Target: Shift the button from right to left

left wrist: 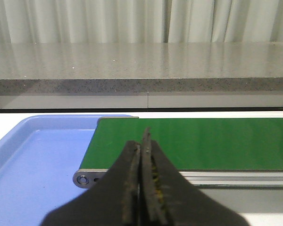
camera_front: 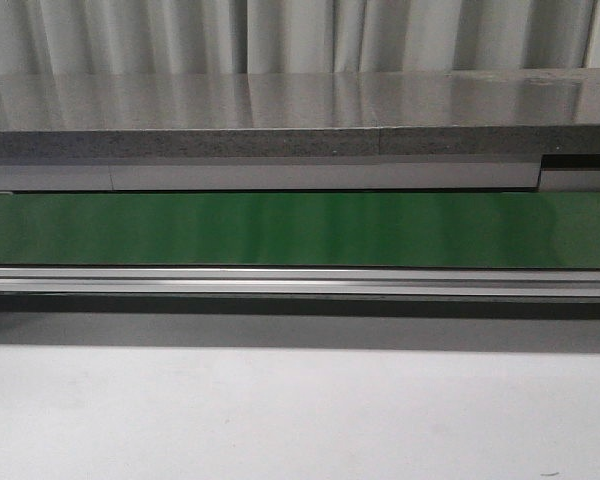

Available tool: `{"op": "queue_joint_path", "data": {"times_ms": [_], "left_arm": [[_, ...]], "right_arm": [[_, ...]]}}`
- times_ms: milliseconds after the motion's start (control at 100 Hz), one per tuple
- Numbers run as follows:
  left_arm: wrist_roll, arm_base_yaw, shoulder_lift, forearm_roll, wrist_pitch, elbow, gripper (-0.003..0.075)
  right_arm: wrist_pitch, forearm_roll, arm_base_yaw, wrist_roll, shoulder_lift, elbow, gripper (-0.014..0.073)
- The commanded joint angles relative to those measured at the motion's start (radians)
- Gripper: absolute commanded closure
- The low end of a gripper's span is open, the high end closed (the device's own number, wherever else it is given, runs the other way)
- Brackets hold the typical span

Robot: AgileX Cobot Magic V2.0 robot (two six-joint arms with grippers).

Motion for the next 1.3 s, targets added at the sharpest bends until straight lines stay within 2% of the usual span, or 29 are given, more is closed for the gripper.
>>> {"op": "queue_joint_path", "data": {"times_ms": [0, 140, 360, 680, 920, 1290], "left_arm": [[-0.002, -0.005, -0.030, -0.005, -0.088, 0.044, 0.0740], [-0.002, -0.005, -0.030, -0.005, -0.088, 0.044, 0.0740], [-0.002, -0.005, -0.030, -0.005, -0.088, 0.044, 0.0740], [-0.002, -0.005, -0.030, -0.005, -0.088, 0.044, 0.0740], [-0.002, -0.005, -0.030, -0.005, -0.088, 0.044, 0.0740], [-0.002, -0.005, -0.030, -0.005, -0.088, 0.044, 0.0740]], "right_arm": [[0.004, 0.028, 0.000, 0.000, -0.085, -0.029, 0.0506], [0.007, 0.047, 0.000, -0.001, -0.158, -0.022, 0.0668], [-0.074, 0.094, 0.000, -0.023, -0.298, 0.074, 0.0660], [-0.303, 0.122, 0.009, -0.031, -0.584, 0.343, 0.0660], [-0.464, 0.121, 0.080, -0.081, -0.823, 0.539, 0.0660], [-0.636, 0.121, 0.200, -0.084, -1.054, 0.769, 0.0660]]}}
